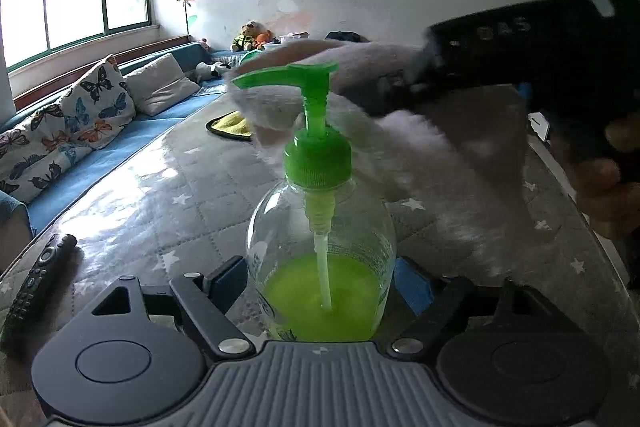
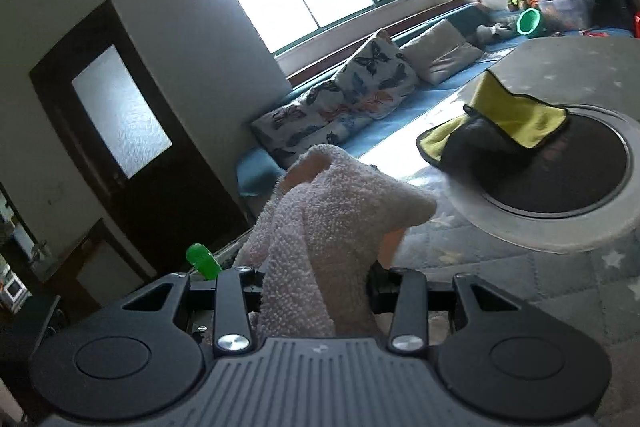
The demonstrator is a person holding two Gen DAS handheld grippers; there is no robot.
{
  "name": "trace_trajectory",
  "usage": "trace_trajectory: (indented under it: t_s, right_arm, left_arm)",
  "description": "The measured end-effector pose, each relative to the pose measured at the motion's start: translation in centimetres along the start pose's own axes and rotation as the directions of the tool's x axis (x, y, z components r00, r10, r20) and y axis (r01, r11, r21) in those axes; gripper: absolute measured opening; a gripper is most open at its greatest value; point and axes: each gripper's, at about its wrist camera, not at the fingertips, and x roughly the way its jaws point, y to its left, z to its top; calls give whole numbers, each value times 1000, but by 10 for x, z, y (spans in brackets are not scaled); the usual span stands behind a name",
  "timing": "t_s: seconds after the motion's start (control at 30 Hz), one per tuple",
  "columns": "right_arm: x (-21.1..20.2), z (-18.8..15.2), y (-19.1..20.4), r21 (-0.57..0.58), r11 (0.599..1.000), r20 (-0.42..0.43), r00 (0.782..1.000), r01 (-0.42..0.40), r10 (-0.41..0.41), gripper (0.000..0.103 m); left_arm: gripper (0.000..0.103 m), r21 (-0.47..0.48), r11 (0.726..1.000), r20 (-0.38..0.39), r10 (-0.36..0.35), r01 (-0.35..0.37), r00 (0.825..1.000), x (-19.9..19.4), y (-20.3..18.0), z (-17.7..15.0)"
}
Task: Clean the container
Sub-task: 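Rub the towel around the bottle shoulder with the right gripper while the left gripper holds the bottle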
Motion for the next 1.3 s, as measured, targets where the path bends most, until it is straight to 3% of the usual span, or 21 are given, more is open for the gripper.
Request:
trace_trajectory:
  t_s: [0.27, 0.57, 0.87, 1.1, 1.3]
  right_arm:
    - [23, -13, -23, 72, 996, -43, 998, 43, -40, 40]
    - [34, -36, -34, -5, 987, -117, 980, 161, -160, 40]
    - [23, -57, -19, -124, 976, -142, 970, 181, -198, 40]
    - [7, -56, -10, -129, 980, -132, 976, 154, -170, 40]
    - [-13, -23, 7, -98, 993, -28, 997, 66, -69, 40]
  left_arm:
    - [83, 11, 1000, 1, -6, 6, 1000, 0, 1, -1]
    - [83, 8, 1000, 1, 0, 0, 1000, -1, 2, -2]
    - [83, -2, 1000, 0, 18, -18, 1000, -6, 8, -4]
    - [83, -23, 1000, -1, 16, -16, 1000, -9, 13, -7]
    - [83, -20, 1000, -2, 14, -14, 1000, -8, 13, -8]
